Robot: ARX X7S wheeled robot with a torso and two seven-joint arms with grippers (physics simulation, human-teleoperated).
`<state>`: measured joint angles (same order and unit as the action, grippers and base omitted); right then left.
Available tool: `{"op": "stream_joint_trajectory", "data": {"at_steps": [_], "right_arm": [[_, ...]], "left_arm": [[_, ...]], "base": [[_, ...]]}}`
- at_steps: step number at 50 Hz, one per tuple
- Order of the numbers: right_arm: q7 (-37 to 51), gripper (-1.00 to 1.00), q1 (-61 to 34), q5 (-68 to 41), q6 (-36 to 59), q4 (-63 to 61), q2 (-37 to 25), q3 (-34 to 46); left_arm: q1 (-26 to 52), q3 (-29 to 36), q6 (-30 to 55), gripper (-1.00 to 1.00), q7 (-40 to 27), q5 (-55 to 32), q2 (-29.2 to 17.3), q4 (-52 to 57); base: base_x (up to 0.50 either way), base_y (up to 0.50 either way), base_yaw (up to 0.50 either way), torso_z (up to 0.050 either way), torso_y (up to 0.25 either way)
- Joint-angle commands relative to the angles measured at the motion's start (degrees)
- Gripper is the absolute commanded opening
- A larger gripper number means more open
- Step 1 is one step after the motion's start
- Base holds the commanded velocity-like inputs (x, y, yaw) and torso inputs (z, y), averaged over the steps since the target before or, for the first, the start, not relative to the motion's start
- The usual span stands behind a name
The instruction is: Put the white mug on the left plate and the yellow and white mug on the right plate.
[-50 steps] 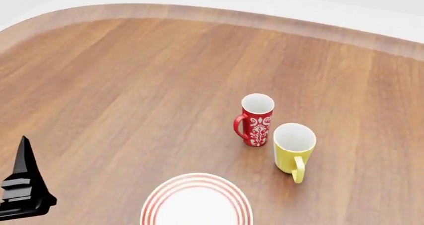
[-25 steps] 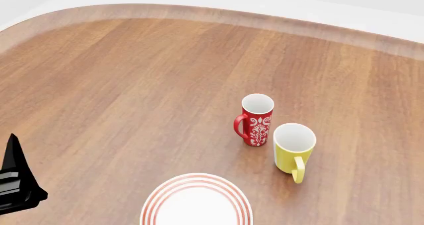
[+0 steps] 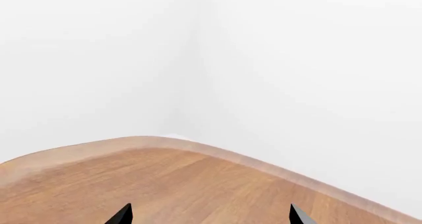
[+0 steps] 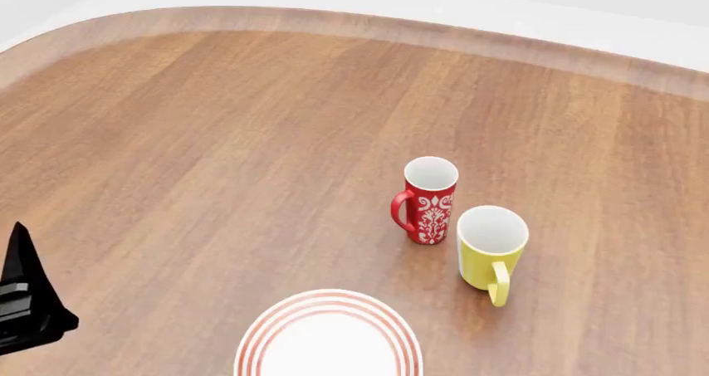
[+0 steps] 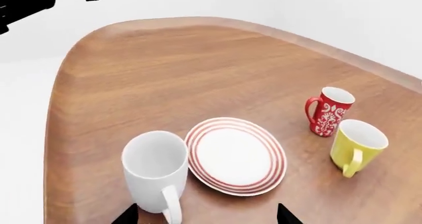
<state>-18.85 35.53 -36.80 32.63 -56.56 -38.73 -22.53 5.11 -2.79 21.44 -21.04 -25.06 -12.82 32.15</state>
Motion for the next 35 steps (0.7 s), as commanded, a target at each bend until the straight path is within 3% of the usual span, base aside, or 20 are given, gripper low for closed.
{"op": "stream_joint_trajectory", "data": {"at_steps": [1,13,35], "right_arm": [[1.6,1.0,-14.5,-2.2,8.1,3.6,-4.7,10.6],[-0.3,1.0,-29.6,-1.1,11.4,13.0,-2.7,22.7],[-4.3,1.0,-34.9,5.0,11.0,23.3,-1.7,33.4]], "left_arm": [[0.4,0.0,-0.7,1.0,-0.2,-0.4,0.0,-0.7],[0.6,0.0,-0.7,1.0,-0.6,-0.7,-0.5,-0.3],[-0.4,0.0,-0.3,1.0,-2.0,-1.7,-1.0,1.7]], "base": [[0.0,0.0,0.0,0.0,0.0],[0.0,0.0,0.0,0.0,0.0],[0.0,0.0,0.0,0.0,0.0]]}}
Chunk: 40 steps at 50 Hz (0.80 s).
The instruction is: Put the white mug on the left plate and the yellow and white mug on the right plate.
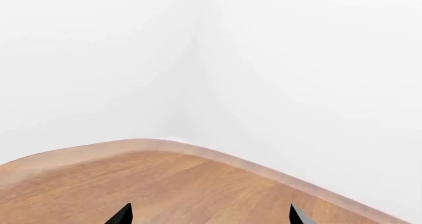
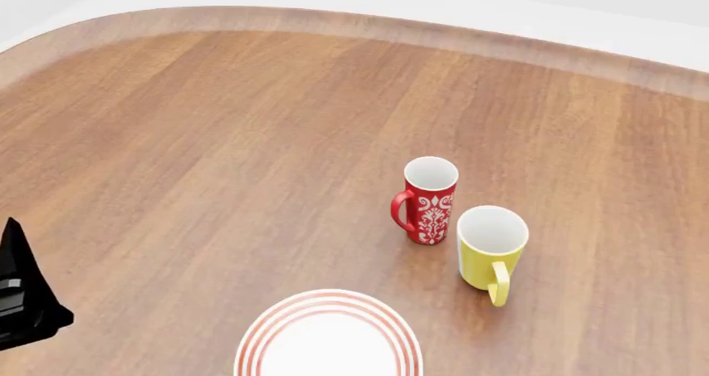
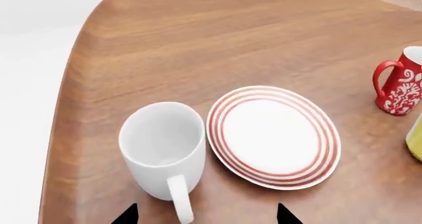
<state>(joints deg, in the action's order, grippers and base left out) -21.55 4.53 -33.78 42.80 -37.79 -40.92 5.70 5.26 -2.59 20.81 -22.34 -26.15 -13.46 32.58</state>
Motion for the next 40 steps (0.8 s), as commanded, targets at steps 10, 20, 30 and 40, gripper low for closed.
{"op": "stream_joint_trajectory", "data": {"at_steps": [10,20,30,40], "right_arm": [[-2.7,1.0,-6.3,3.0,1.9,4.6,0.5,8.6],[-3.7,1.0,-9.0,4.9,2.4,6.3,1.4,12.5],[-4.8,1.0,-13.8,6.5,3.6,10.1,3.3,16.0],[-6.2,1.0,-16.6,7.9,2.6,14.0,5.0,18.6]], "left_arm": [[-1.0,-0.2,0.7,1.0,-1.5,-1.1,-0.5,2.4],[-1.2,-0.1,0.6,1.0,-1.8,-1.3,-1.0,2.8],[-1.3,-0.5,0.3,1.0,-1.8,-1.8,-1.3,2.7],[-1.3,-0.6,0.2,1.0,-2.3,-2.2,-1.4,2.9]], "base": [[0.0,0.0,0.0,0.0,0.0],[0.0,0.0,0.0,0.0,0.0],[0.0,0.0,0.0,0.0,0.0],[0.0,0.0,0.0,0.0,0.0]]}}
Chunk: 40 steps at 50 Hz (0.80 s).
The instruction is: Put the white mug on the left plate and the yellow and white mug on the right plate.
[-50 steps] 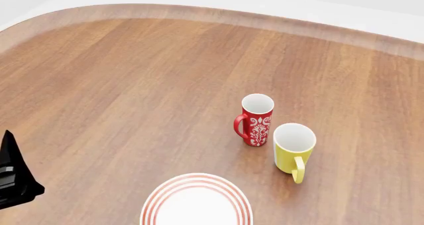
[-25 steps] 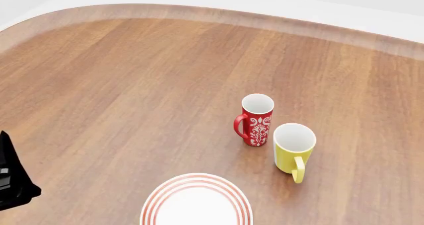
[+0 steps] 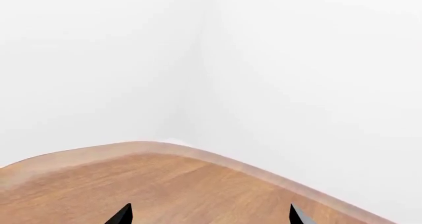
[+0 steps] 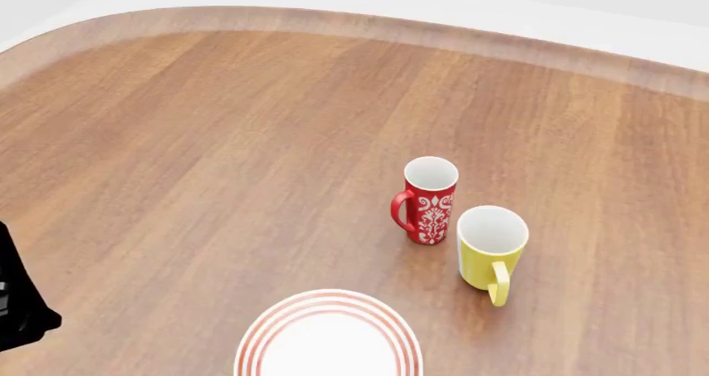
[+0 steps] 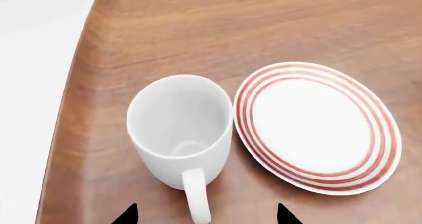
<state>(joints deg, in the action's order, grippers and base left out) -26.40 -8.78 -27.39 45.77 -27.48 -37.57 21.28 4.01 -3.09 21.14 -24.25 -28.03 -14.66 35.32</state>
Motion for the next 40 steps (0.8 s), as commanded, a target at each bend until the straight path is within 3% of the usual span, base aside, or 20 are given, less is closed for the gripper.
{"op": "stream_joint_trajectory", "data": {"at_steps": [1,40], "right_arm": [[-1.8,1.0,-3.5,1.8,-1.3,4.7,1.9,3.3],[-5.1,1.0,-5.8,5.9,-7.0,17.5,6.1,9.6]], "left_arm": [[0.0,0.1,-0.2,1.0,-0.4,-0.3,-0.2,0.2],[-0.5,-0.3,-0.6,1.0,-1.5,-1.5,-1.2,0.8]], "base": [[0.0,0.0,0.0,0.0,0.0],[0.0,0.0,0.0,0.0,0.0]]}}
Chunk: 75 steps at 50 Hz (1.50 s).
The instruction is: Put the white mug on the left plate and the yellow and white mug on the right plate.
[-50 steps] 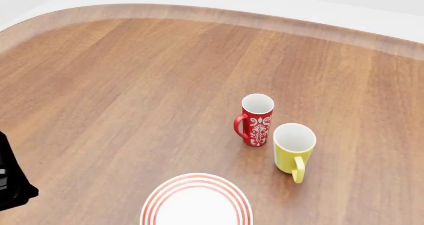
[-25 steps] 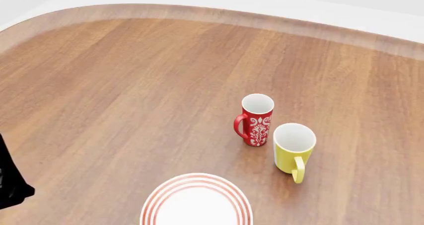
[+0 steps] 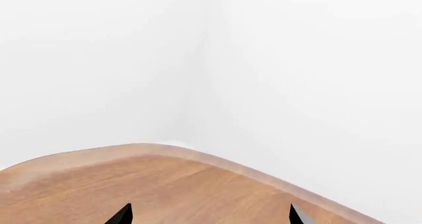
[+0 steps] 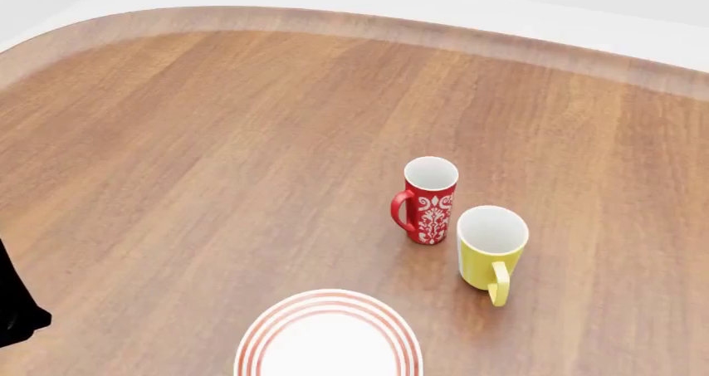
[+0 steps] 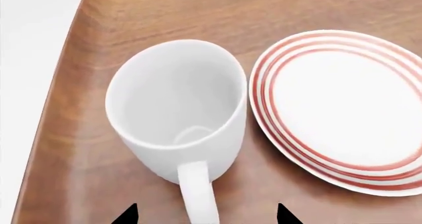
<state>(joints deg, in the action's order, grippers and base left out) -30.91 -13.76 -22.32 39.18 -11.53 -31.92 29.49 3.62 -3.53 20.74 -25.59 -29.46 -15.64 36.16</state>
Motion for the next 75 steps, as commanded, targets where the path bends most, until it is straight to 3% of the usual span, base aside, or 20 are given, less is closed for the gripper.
{"op": "stream_joint_trajectory", "data": {"at_steps": [1,57,58,75], "right_arm": [[-0.6,1.0,-0.8,0.8,-0.3,1.4,0.4,1.5],[-3.8,1.0,-5.8,4.4,-3.9,14.4,5.2,8.0],[-3.8,-1.0,-5.7,4.4,-3.9,14.2,5.1,8.0],[-2.5,-1.0,-5.5,3.8,-1.1,6.9,2.5,7.4]], "left_arm": [[-0.2,0.2,-0.2,1.0,-0.2,0.0,-0.3,0.0],[-0.8,-0.1,-0.6,1.0,-1.9,-1.7,-1.6,1.0],[-0.8,-0.2,-0.5,1.0,-1.9,-1.8,-1.7,1.0],[-0.4,0.4,-0.9,1.0,-2.1,-1.6,-1.8,0.4]], "base": [[0.0,0.0,0.0,0.0,0.0],[0.0,0.0,0.0,0.0,0.0],[0.0,0.0,0.0,0.0,0.0],[0.0,0.0,0.0,0.0,0.0]]}}
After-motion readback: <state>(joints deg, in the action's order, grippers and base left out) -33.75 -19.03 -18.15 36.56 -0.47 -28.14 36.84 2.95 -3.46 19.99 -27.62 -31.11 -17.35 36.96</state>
